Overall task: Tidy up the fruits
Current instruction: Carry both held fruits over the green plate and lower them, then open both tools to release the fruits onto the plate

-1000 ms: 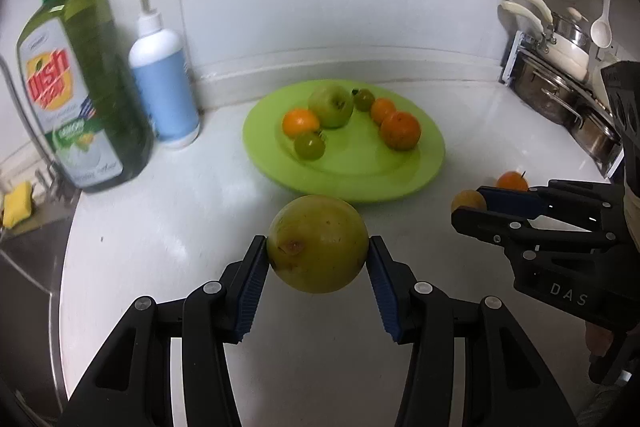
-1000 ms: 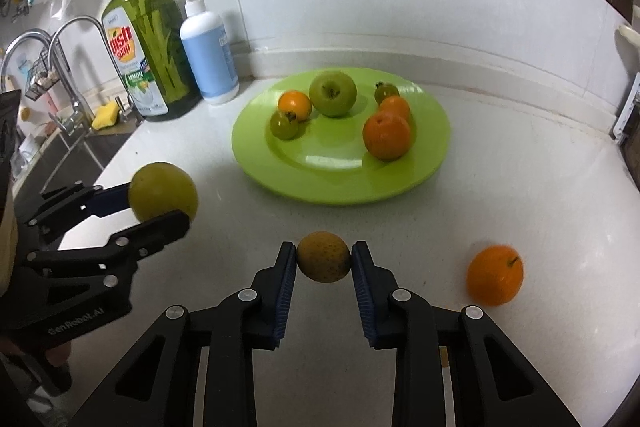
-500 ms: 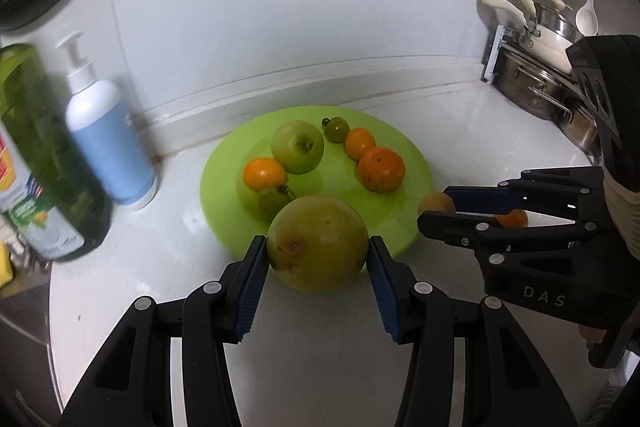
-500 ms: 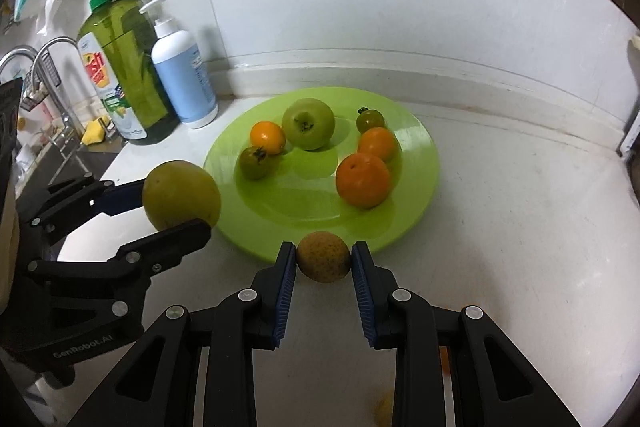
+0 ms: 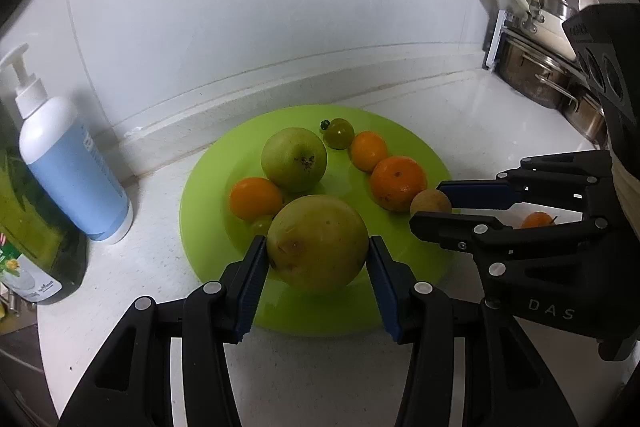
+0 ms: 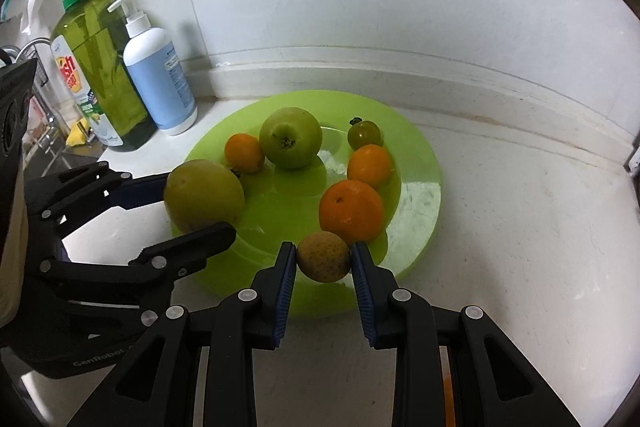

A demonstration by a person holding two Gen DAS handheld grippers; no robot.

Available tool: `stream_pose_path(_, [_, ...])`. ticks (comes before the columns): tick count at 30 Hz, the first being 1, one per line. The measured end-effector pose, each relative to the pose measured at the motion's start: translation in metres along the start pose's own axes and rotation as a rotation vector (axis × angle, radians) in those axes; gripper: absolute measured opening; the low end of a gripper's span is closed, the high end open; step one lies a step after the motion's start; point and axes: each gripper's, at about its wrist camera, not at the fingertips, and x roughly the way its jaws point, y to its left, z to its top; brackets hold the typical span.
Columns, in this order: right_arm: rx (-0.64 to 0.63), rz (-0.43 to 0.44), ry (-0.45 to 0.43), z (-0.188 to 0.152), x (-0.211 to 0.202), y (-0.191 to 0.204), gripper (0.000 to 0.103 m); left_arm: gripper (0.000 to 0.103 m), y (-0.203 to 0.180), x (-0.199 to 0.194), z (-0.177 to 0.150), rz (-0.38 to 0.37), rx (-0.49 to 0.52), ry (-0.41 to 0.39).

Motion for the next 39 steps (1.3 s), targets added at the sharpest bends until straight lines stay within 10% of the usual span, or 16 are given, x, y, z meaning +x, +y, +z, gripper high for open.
stream_pose_path(21, [0.054, 0.016, 0.039, 0.004, 0.013, -0.007, 0.031, 0.051, -0.007, 0.002, 0.005, 0.011, 0.029, -0.022])
stream_pose_path(39, [0.071, -0.046, -0.109, -0.016, -0.070, -0.008, 0.048, 0.058, -0.024, -0.074, 0.008, 0.031, -0.011, -0.145])
